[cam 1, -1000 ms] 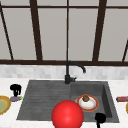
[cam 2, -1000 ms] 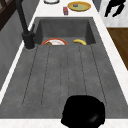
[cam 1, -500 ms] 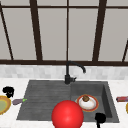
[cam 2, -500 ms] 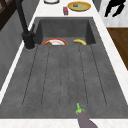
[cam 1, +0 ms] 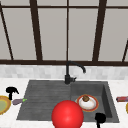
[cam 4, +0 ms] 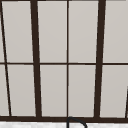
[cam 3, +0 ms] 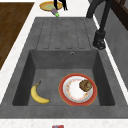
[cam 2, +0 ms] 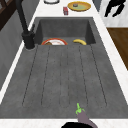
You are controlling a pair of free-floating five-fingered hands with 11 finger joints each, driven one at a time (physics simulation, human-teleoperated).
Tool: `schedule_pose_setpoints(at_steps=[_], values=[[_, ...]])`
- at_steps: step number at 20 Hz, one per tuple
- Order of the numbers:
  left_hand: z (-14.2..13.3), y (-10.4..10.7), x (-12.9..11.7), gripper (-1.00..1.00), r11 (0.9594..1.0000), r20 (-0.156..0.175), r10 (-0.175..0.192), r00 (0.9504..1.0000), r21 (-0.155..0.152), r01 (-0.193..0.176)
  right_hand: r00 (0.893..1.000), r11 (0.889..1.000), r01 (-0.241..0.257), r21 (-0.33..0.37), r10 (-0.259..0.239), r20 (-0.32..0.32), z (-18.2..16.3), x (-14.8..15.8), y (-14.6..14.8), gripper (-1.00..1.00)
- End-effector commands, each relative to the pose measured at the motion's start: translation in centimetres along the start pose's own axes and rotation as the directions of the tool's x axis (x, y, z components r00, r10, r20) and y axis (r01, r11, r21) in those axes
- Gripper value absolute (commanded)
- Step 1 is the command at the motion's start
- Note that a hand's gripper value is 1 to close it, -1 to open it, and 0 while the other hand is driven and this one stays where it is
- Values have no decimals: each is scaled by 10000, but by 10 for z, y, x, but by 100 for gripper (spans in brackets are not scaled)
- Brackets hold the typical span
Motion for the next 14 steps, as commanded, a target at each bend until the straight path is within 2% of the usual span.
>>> schedule_pose_setpoints(at_steps=[1, 3, 4, 5, 6, 9, 10, 11, 12, 14], values=[[-20, -5, -9, -100, 9989, -333, 369, 9988, 310, -359, 10000, 10000, 0, 0, 0, 0, 0, 0, 0, 0], [-24, -20, -19, -100, 9960, -474, 683, 9965, 611, -654, 10000, 10000, 0, 0, 0, 0, 0, 0, 0, 0], [-23, -24, -23, -100, 9953, -600, 679, 9959, 737, -634, 10000, 10000, 0, 0, 0, 0, 0, 0, 0, 0], [-22, -26, -26, -100, 9960, -603, 783, 9951, 485, -755, 10000, 10000, 0, 0, 0, 0, 0, 0, 0, 0], [-20, -26, -29, -100, 9958, -698, 820, 9942, 463, -789, 10000, 10000, 0, 0, 0, 0, 0, 0, 0, 0], [-19, -25, -37, -100, 9952, -698, 908, 9934, 427, -880, 10000, 10000, 0, 0, 0, 0, 0, 0, 0, 0], [-18, -18, -39, -100, 9976, -675, 604, 9959, 388, -579, 10000, 10000, 0, 0, 0, 0, 0, 0, 0, 0], [-20, -12, -38, -100, 9984, -606, 481, 9970, 321, -462, 10000, 10000, 0, 0, 0, 0, 0, 0, 0, 0], [-26, -6, -34, -100, 9982, -672, 594, 9960, 32, -593, 10000, 10000, 0, 0, 0, 0, 0, 0, 0, 0], [-26, 8, -9, -100, 9976, -385, 664, 9971, -174, -671, 10000, 10000, 0, 0, 0, 0, 0, 0, 0, 0]])
